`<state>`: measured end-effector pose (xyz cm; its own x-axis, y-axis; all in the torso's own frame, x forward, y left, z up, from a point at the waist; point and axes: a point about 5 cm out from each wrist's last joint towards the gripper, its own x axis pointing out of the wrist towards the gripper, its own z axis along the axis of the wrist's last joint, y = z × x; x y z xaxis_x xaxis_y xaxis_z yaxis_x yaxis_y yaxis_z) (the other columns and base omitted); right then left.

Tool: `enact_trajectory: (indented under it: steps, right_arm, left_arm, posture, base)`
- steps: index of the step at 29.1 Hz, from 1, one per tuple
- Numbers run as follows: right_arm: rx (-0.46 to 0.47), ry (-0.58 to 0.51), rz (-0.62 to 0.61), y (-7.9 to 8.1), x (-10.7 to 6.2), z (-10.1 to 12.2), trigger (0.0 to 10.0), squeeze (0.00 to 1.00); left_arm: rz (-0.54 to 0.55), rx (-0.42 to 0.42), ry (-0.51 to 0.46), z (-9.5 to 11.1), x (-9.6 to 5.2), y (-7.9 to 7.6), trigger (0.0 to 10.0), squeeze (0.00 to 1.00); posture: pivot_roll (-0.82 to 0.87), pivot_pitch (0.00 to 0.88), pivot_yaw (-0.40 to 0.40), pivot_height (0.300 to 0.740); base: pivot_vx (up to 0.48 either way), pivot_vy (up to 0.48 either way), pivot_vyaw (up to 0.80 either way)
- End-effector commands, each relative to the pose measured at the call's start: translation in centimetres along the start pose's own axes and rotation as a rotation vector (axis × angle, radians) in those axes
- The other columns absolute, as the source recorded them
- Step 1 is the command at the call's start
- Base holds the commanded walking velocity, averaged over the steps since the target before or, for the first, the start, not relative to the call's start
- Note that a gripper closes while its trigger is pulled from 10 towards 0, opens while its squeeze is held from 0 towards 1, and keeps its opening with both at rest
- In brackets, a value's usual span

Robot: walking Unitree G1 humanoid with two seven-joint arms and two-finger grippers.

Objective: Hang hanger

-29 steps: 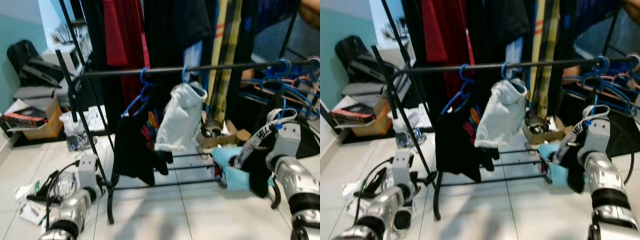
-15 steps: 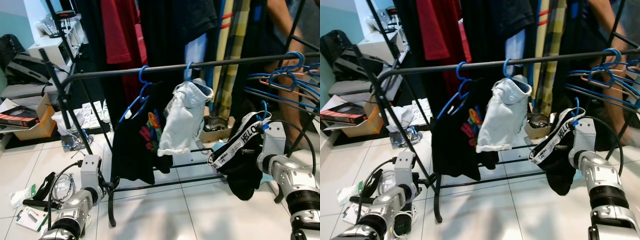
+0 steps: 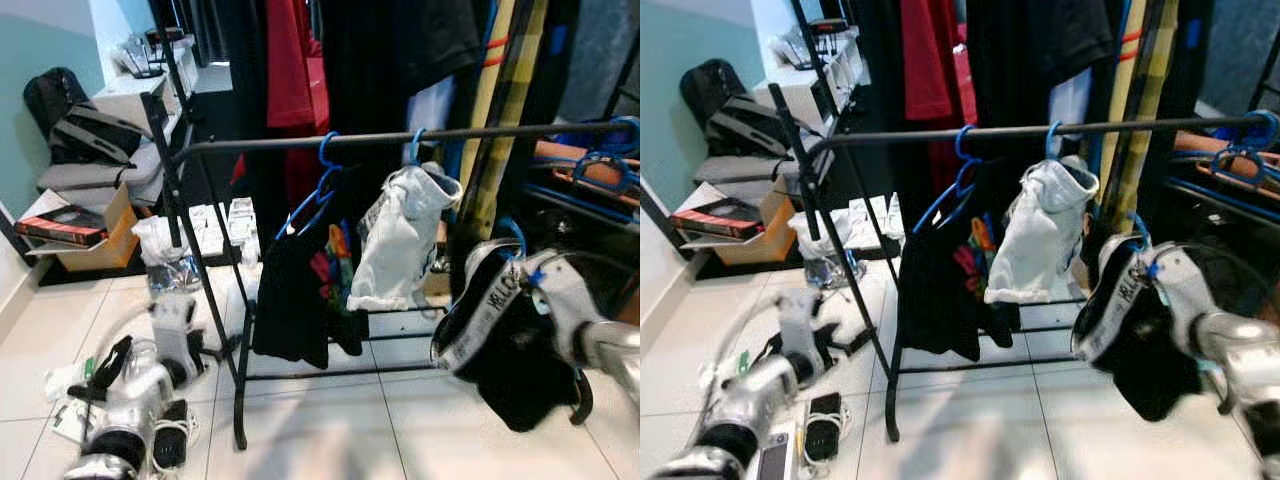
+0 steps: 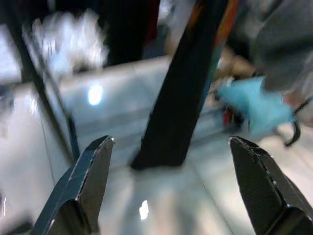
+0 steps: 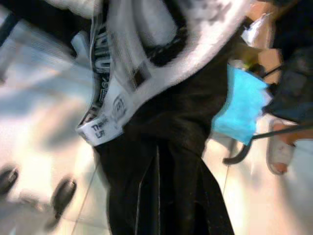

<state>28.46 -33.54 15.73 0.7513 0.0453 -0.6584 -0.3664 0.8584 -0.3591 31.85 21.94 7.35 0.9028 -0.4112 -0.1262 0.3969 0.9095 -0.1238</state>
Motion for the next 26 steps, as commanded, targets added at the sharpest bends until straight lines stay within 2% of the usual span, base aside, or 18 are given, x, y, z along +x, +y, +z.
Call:
enact_trajectory:
  steps: [1, 3, 4, 5, 8, 9, 10, 11, 12, 14, 16, 17, 19, 21, 24, 26]
  right_arm:
    - [-0.022, -0.014, 0.030, 0.5, 0.0, 0.6, 10.0, 0.00]
    - [-0.022, -0.014, 0.030, 0.5, 0.0, 0.6, 10.0, 0.00]
    - [-0.060, 0.021, 0.025, -0.8, -1.8, 0.3, 10.0, 0.00]
    - [-0.136, 0.065, 0.092, -1.3, -4.7, -0.3, 10.0, 0.00]
    - [-0.136, 0.065, 0.092, -1.3, -4.7, -0.3, 10.0, 0.00]
    - [-0.205, 0.088, 0.204, -0.8, -6.8, -0.3, 10.0, 0.00]
    - [-0.205, 0.088, 0.204, -0.8, -6.8, -0.3, 10.0, 0.00]
    - [-0.248, 0.026, 0.360, 0.6, -8.2, 1.1, 10.0, 0.00]
    - [-0.248, 0.026, 0.360, 0.6, -8.2, 1.1, 10.0, 0.00]
    - [-0.336, -0.155, 0.592, 3.1, -9.4, 4.5, 10.0, 0.00]
    - [-0.336, -0.155, 0.592, 3.1, -9.4, 4.5, 10.0, 0.00]
    - [-0.363, -0.232, 0.649, 3.8, -9.6, 5.8, 10.0, 0.00]
    - [-0.363, -0.232, 0.649, 3.8, -9.6, 5.8, 10.0, 0.00]
    - [-0.383, -0.391, 0.717, 4.0, -10.2, 8.5, 10.0, 0.00]
    - [-0.389, -0.431, 0.744, 4.0, -10.6, 9.1, 10.0, 0.00]
    - [-0.407, -0.445, 0.787, 4.1, -10.9, 9.3, 10.0, 0.00]
  left_arm:
    - [-0.031, 0.010, 0.008, 0.1, -0.3, 0.1, 10.0, 0.00]
    - [-0.031, 0.010, 0.008, 0.1, -0.3, 0.1, 10.0, 0.00]
    - [-0.130, 0.064, -0.036, 1.8, -0.6, 0.0, 10.0, 0.00]
    - [-0.292, 0.131, -0.088, 4.3, -1.3, -0.8, 10.0, 0.00]
    - [-0.292, 0.131, -0.088, 4.3, -1.3, -0.8, 10.0, 0.00]
    - [-0.452, 0.196, -0.121, 6.4, -2.1, -2.0, 10.0, 0.00]
    - [-0.452, 0.196, -0.121, 6.4, -2.1, -2.0, 10.0, 0.00]
    - [-0.623, 0.248, -0.164, 9.0, -3.0, -3.6, 10.0, 0.00]
    - [-0.623, 0.248, -0.164, 9.0, -3.0, -3.6, 10.0, 0.00]
    - [-0.887, 0.320, -0.229, 12.9, -4.2, -6.8, 10.0, 0.00]
    - [-0.887, 0.320, -0.229, 12.9, -4.2, -6.8, 10.0, 0.00]
    - [-0.964, 0.346, -0.249, 13.9, -4.5, -7.8, 10.0, 0.00]
    - [-0.964, 0.346, -0.249, 13.9, -4.5, -7.8, 10.0, 0.00]
    - [-1.051, 0.399, -0.310, 15.9, -4.7, -9.3, 10.0, 0.00]
    - [-1.074, 0.418, -0.333, 16.8, -4.9, -9.7, 10.0, 0.00]
    - [-1.102, 0.449, -0.364, 18.1, -5.5, -10.2, 10.0, 0.00]
  posture:
    - [-0.12, 0.000, 0.055, 0.740]
    - [-0.12, 0.000, 0.055, 0.740]
    - [-0.12, 0.000, 0.057, 0.740]
    - [-0.12, 0.000, 0.058, 0.740]
    - [-0.12, 0.000, 0.058, 0.740]
    - [-0.13, 0.000, 0.060, 0.740]
    - [-0.13, 0.000, 0.060, 0.740]
    - [-0.13, 0.000, 0.062, 0.740]
    - [-0.13, 0.000, 0.062, 0.740]
    - [-0.12, 0.000, 0.056, 0.740]
    - [-0.12, 0.000, 0.056, 0.740]
    - [-0.12, 0.000, 0.054, 0.740]
    - [-0.12, 0.000, 0.054, 0.740]
    - [-0.12, 0.000, 0.053, 0.740]
    - [-0.12, 0.000, 0.053, 0.740]
    - [-0.12, 0.000, 0.053, 0.740]
  base:
    - [0.000, 0.000, 0.00]
    - [0.000, 0.000, 0.00]
    - [0.000, 0.000, 0.00]
    - [0.000, 0.000, 0.00]
    - [0.000, 0.000, 0.00]
    - [0.000, 0.000, 0.00]
    - [0.000, 0.000, 0.00]
    - [0.000, 0.000, 0.00]
    - [0.000, 0.000, 0.00]
    - [0.000, 0.000, 0.00]
    - [0.000, 0.000, 0.00]
    - [0.000, 0.000, 0.00]
    - [0.000, 0.000, 0.00]
    - [0.000, 0.000, 0.00]
    - [0.000, 0.000, 0.00]
    - [0.000, 0.000, 0.00]
